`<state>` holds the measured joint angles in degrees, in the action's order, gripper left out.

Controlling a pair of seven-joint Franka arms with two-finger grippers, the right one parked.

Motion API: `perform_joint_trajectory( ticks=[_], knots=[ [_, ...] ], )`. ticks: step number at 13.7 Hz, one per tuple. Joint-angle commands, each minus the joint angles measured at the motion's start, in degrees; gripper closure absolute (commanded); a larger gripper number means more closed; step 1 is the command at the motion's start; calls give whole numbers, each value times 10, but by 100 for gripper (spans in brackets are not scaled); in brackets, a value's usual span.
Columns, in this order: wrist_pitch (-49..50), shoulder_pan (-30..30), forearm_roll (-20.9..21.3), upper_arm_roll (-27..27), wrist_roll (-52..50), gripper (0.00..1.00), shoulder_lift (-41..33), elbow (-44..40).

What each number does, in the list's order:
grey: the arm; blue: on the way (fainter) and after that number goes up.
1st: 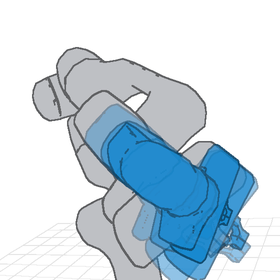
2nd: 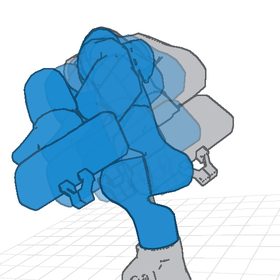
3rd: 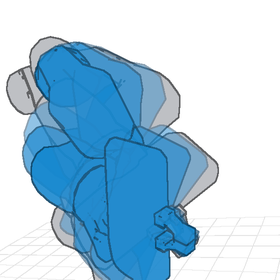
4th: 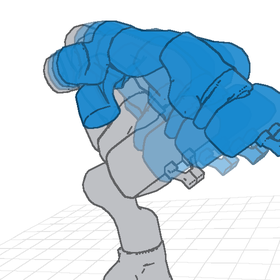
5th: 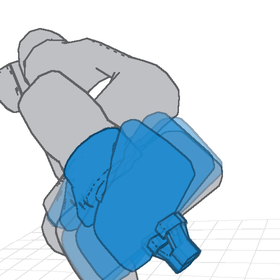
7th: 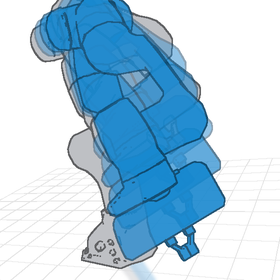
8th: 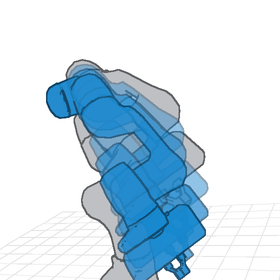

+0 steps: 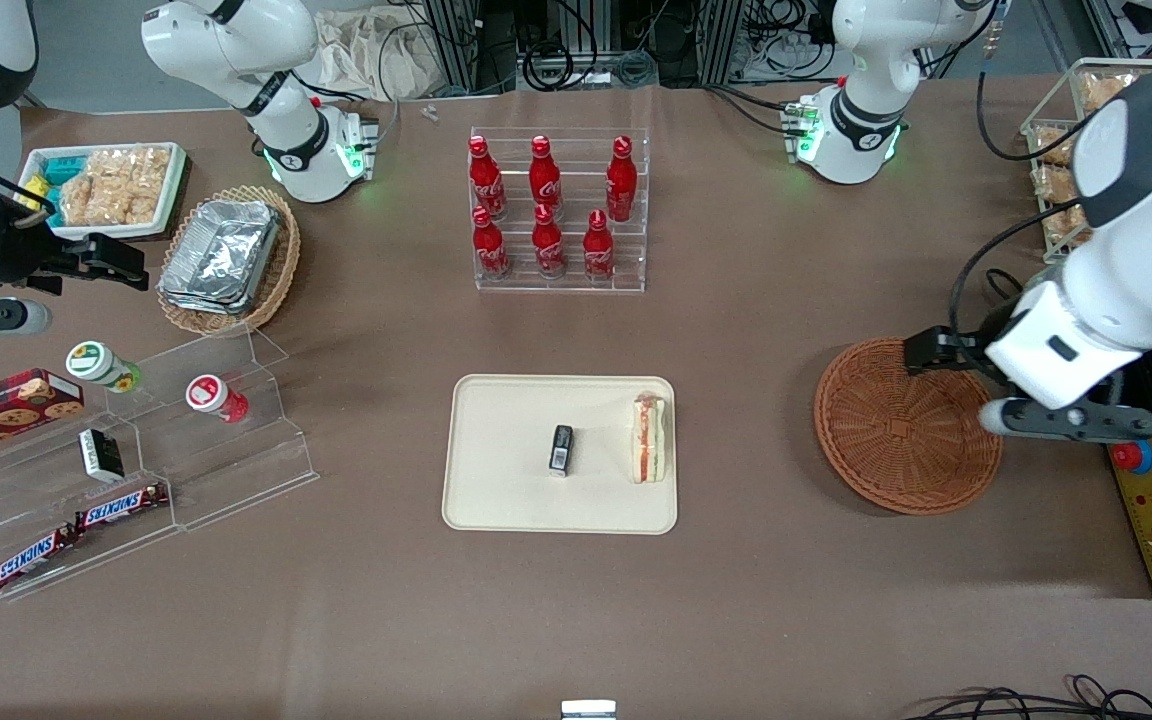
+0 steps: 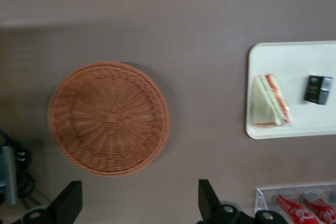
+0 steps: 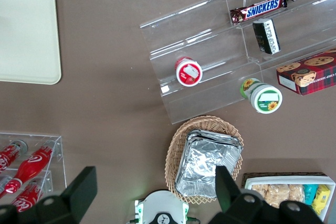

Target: Place sandwich from basket to tray

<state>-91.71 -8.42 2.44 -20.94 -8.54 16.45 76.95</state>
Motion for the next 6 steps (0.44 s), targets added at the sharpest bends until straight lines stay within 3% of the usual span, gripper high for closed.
perform_joint_trajectory(
  ticks=[1, 6],
  knots=[
    [6, -26, 11, -5, 8, 1, -10, 5],
    [6, -24, 45, 13, 2, 1, -12, 6]
  ],
)
